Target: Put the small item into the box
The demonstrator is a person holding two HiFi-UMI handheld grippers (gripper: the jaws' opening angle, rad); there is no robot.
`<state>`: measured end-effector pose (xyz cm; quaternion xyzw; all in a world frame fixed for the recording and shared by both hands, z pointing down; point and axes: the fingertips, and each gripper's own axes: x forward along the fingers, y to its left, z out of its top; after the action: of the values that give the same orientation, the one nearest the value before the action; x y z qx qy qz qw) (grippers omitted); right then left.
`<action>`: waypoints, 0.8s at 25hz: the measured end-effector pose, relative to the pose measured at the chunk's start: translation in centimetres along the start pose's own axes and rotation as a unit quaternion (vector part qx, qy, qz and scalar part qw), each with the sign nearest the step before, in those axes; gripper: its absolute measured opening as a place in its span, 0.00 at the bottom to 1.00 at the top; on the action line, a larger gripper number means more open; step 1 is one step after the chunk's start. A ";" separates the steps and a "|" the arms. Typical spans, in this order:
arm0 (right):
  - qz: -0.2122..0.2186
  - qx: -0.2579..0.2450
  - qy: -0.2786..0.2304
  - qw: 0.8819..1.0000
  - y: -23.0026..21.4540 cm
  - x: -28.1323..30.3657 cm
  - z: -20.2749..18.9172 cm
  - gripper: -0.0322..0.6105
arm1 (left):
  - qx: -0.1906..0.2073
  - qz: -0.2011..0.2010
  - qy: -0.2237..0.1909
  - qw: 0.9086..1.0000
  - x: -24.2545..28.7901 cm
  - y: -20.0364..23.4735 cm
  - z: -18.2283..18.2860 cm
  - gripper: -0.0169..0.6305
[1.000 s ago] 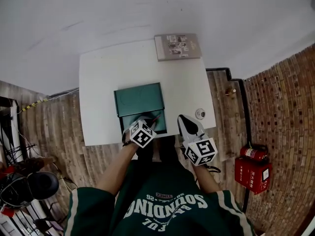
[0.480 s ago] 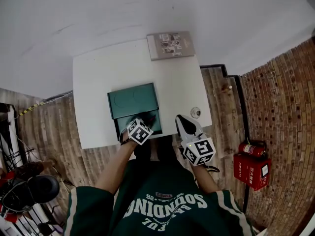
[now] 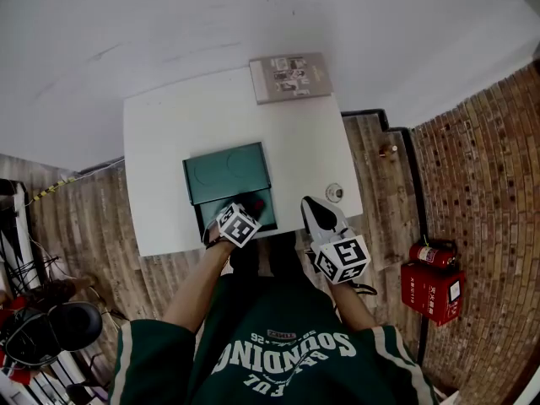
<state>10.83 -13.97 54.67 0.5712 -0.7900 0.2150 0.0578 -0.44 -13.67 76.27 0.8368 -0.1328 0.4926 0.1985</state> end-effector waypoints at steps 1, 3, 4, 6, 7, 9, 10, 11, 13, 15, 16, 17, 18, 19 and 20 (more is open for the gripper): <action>0.001 0.000 0.000 1.000 0.1 0.0 0.0 0.05 | -0.001 0.000 -0.002 1.000 -0.1 0.0 0.0 0.13; 0.002 0.000 0.000 1.000 0.1 0.1 -0.1 0.05 | -0.003 0.001 -0.002 1.000 -0.3 0.1 -0.1 0.13; 0.003 0.000 0.000 1.000 0.2 0.1 -0.1 0.05 | -0.003 0.003 -0.004 1.000 -0.4 0.2 -0.2 0.13; 0.005 -0.001 0.000 1.000 0.3 0.2 -0.1 0.05 | -0.001 0.008 -0.009 1.000 -0.8 0.3 -0.3 0.13; 0.007 -0.002 0.000 1.000 0.4 0.2 -0.1 0.05 | -0.002 0.009 -0.013 1.000 -1.1 0.3 -0.3 0.13; 0.010 -0.005 0.001 1.000 0.6 0.5 -0.1 0.05 | -0.009 0.011 -0.026 1.000 -2.0 0.2 -0.2 0.13; 0.012 -0.006 0.001 1.000 0.7 0.6 -0.1 0.05 | -0.012 0.013 -0.035 0.999 -2.5 0.2 0.1 0.13; 0.014 -0.009 0.001 1.000 0.8 0.7 0.0 0.05 | -0.014 0.017 -0.046 0.999 -3.2 0.3 0.3 0.13; 0.020 -0.015 0.002 1.000 1.2 1.1 0.2 0.05 | -0.021 0.031 -0.077 0.996 -4.8 0.6 1.0 0.13; 0.028 -0.023 0.003 0.999 1.8 1.5 0.4 0.05 | -0.039 0.040 -0.110 0.992 -6.4 0.9 1.4 0.13; 0.033 -0.027 0.004 0.999 2.1 1.8 0.5 0.05 | -0.046 0.045 -0.124 0.990 -7.1 1.1 1.5 0.12; 0.037 -0.031 0.006 0.999 2.5 2.1 0.6 0.05 | -0.052 0.051 -0.138 0.988 -7.9 1.3 1.6 0.11; 0.042 -0.036 0.007 0.998 2.8 2.5 0.6 0.05 | -0.058 0.056 -0.150 0.985 -8.7 1.6 1.8 0.11; 0.047 -0.040 0.009 0.998 3.2 3.0 0.7 0.05 | -0.063 0.061 -0.161 0.983 -9.7 1.8 2.0 0.11; 0.052 -0.043 0.010 0.998 3.6 3.4 0.9 0.05 | -0.068 0.068 -0.172 0.980 -10.5 2.2 2.2 0.11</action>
<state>6.49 -16.41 54.07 0.5241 -0.8266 0.1893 0.0788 -4.73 -16.34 66.57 0.8826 -0.2550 0.3433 0.1954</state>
